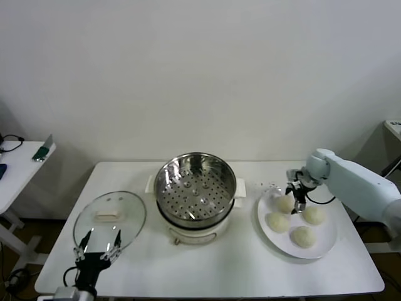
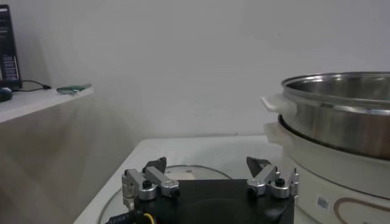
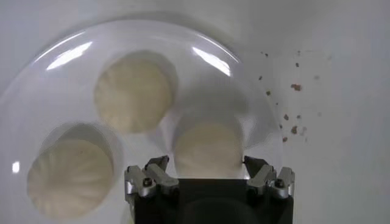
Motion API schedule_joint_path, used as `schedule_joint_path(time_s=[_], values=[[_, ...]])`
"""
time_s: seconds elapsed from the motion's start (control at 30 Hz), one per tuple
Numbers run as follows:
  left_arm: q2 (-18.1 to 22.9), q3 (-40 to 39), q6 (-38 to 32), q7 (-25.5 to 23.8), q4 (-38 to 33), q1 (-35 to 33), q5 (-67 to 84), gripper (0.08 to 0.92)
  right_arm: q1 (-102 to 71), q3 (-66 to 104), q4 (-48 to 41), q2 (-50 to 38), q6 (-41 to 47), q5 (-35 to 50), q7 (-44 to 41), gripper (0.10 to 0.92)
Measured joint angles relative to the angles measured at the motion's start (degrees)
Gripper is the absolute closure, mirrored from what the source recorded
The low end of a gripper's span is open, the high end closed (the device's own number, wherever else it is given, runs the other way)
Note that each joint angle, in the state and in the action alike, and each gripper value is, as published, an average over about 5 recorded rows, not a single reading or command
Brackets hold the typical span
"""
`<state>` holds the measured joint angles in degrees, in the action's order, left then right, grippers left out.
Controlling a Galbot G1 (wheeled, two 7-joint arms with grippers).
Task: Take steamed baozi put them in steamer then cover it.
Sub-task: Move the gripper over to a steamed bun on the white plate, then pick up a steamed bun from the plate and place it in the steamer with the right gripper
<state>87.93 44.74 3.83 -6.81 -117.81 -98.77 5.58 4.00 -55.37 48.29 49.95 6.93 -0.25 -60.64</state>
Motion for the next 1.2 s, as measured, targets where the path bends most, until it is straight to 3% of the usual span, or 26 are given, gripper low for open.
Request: schedule_joint_path(time_s=[0.27, 0.43, 0.8, 1.2], values=[[-0.16, -0.11, -0.1, 0.09, 0.11, 0.05, -0.01, 0.177, 0.04, 0.54, -1.1, 0.46, -0.41, -0.16, 0.01, 0.401], [-0.21, -0.19, -0.21, 0.19, 0.05, 0.0, -0.1, 0.177, 0.56, -0.03, -1.01, 0.35, -0.66, 0.3, -0.44, 0.467], [-0.51, -0.2, -0.44, 0.26, -0.08, -0.25, -0.63, 0.177, 11.79, -8.58, 4.76, -1.48, -3.45, 4.97, -2.11, 0.474], [-0.47, -0.31, -0.56, 0.22, -0.15, -0.16, -1.55, 0.177, 37.15, -22.6, 22.8, 2.05, -13.63, 10.29, -2.59, 0.474]])
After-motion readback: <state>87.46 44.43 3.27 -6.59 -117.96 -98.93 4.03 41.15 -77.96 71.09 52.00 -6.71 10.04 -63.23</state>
